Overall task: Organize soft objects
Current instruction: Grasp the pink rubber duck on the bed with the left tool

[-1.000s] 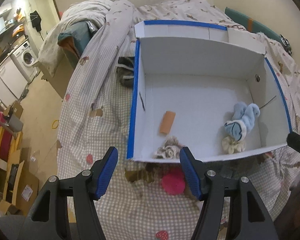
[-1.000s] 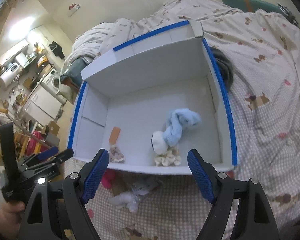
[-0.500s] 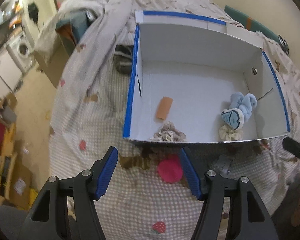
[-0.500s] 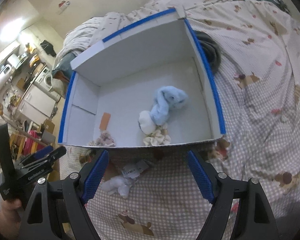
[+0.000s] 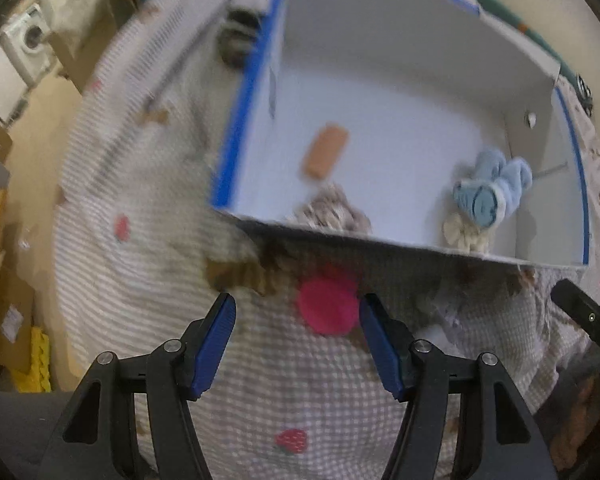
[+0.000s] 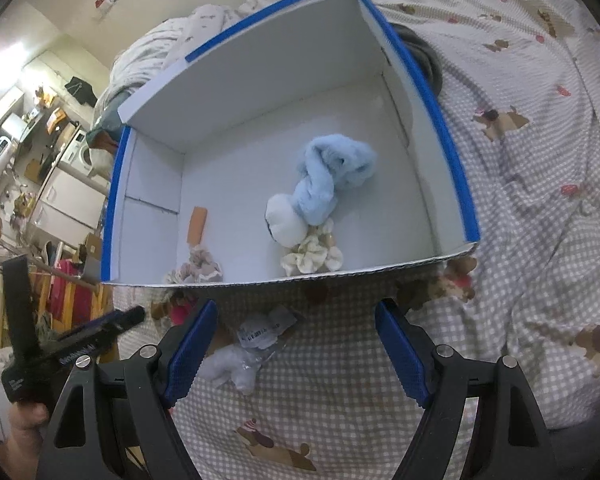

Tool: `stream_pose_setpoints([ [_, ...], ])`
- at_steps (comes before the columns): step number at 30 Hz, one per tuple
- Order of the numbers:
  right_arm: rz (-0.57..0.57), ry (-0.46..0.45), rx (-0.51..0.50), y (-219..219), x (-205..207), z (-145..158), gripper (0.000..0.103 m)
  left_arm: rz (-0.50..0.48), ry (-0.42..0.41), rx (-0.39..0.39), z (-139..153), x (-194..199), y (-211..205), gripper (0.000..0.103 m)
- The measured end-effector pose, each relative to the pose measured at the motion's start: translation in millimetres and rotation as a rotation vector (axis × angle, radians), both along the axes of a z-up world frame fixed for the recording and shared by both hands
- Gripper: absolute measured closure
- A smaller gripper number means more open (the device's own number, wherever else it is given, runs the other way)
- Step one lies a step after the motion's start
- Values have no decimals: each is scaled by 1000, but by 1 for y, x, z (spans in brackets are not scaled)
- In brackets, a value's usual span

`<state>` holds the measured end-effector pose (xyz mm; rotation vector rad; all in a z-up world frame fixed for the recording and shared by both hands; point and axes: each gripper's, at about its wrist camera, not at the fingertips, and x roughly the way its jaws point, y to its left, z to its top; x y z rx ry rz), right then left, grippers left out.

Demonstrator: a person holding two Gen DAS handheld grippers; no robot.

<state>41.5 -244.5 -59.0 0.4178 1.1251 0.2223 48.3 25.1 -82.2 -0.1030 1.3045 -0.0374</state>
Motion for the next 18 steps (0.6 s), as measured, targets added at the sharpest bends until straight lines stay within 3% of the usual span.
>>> stream_pose_setpoints([
  [5, 20, 8, -21, 8, 3, -4, 17, -12, 41, 23, -16, 13, -14, 42],
  [10, 20, 20, -31, 8, 3, -8, 17, 29, 89, -24, -32, 22, -15, 42],
  [18, 23, 34, -35, 11, 7, -12, 17, 65, 150, -78, -45, 23, -11, 66],
])
